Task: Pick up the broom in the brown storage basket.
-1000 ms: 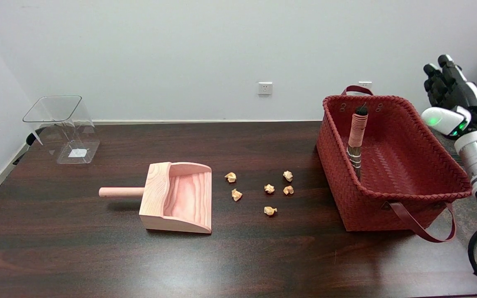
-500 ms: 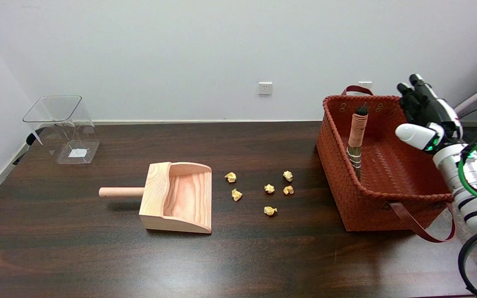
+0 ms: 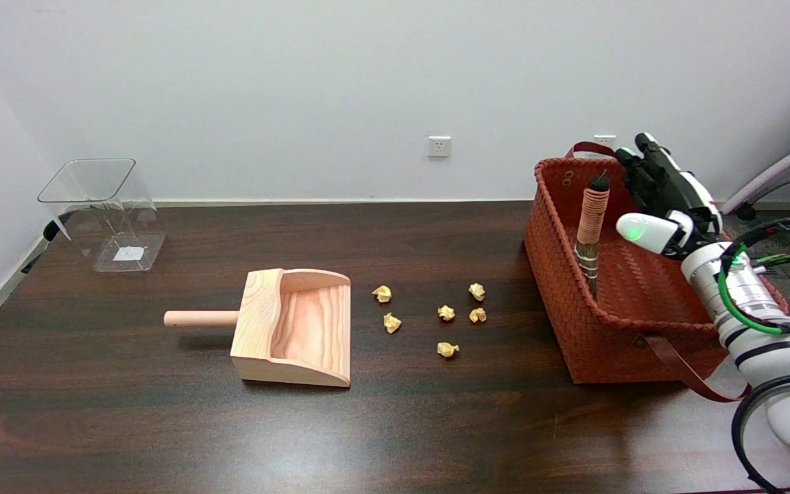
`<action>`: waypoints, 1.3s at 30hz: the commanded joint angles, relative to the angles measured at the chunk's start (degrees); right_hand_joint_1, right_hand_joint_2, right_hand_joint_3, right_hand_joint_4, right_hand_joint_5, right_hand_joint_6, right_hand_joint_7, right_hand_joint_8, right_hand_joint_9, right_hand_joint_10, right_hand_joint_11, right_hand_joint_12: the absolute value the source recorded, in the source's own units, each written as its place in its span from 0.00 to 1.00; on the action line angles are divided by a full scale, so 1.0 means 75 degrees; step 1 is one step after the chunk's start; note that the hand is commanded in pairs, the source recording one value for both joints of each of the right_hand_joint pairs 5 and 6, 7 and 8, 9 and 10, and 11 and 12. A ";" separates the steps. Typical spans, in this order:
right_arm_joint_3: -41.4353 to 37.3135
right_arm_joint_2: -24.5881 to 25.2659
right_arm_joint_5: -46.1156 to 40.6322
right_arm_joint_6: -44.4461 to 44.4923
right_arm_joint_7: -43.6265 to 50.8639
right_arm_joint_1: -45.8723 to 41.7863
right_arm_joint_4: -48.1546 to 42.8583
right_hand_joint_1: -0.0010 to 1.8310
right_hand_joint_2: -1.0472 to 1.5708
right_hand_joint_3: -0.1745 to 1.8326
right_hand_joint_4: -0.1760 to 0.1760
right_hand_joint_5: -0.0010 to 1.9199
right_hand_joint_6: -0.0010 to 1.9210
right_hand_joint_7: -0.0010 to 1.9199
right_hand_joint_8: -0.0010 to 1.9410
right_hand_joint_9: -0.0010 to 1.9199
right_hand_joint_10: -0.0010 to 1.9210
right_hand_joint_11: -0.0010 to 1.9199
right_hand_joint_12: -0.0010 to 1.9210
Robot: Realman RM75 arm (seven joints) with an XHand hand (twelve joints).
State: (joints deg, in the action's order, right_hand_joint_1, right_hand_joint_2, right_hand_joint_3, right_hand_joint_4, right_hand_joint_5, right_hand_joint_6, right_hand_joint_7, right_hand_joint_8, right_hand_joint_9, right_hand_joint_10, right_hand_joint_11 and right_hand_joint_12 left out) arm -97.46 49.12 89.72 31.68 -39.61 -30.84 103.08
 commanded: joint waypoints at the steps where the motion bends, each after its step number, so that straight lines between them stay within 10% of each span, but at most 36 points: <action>1: 0.0891 -0.0249 0.0008 0.0003 0.0141 0.0664 -0.0376 0.67 0.10 0.74 0.50 0.00 0.00 0.10 0.10 0.00 0.00 0.00 0.00; 27: 0.1393 -0.0334 -0.0098 -0.0296 0.0230 0.0910 -0.0400 0.66 0.15 0.76 0.50 0.16 0.16 0.21 0.20 0.16 0.16 0.16 0.16; 39: 0.1468 -0.0387 -0.0098 -0.0211 0.0177 0.0996 -0.0346 0.68 0.26 0.62 0.50 0.30 0.30 0.45 0.45 0.30 0.30 0.30 0.30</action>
State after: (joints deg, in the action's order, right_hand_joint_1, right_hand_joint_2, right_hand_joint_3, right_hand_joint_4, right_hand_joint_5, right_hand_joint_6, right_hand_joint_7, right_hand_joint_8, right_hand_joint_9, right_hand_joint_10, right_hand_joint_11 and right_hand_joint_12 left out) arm -87.53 46.69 89.28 30.09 -38.10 -24.32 100.05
